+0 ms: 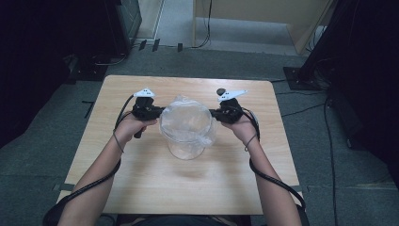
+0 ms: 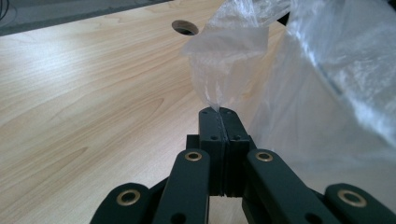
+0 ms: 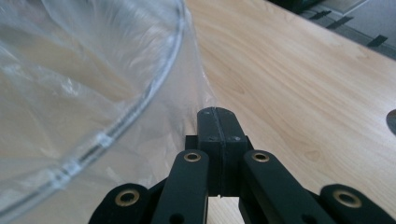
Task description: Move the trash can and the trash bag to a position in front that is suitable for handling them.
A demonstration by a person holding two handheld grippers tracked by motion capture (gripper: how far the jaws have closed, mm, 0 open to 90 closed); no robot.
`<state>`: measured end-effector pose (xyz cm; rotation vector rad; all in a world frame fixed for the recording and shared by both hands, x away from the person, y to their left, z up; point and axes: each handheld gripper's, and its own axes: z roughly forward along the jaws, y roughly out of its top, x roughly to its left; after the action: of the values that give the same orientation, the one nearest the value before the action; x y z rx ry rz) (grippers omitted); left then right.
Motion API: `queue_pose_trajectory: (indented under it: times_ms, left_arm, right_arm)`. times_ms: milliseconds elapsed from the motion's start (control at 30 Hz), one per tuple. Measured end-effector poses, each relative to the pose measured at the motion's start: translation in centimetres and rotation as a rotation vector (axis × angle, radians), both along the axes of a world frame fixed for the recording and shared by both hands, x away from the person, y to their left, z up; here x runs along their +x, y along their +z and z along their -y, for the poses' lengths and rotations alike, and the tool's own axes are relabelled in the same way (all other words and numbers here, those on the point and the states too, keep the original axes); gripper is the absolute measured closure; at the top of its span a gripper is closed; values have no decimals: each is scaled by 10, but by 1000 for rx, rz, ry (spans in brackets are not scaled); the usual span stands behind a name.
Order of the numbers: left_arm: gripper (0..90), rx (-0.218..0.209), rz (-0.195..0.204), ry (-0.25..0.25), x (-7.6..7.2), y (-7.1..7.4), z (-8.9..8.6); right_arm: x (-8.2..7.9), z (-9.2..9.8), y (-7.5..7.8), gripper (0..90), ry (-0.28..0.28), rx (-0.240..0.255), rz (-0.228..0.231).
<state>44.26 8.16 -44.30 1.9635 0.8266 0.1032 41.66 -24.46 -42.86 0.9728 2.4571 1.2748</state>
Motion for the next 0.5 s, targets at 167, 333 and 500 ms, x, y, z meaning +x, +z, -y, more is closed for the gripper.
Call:
queue_pose_trajectory:
  times_ms: [167, 333, 500]
  left_arm:
    - [825, 2, 8, 1, 0, 0, -2]
    - [622, 6, 54, 3, -3, 7, -11]
    - [532, -2, 51, -12, -4, 12, -21]
  right_arm:
    - [-1, -1, -1, 869, 9, -25, 2]
    - [-3, 11, 6, 692, -14, 38, 69]
    - [-7, 18, 14, 587, -21, 80, 77]
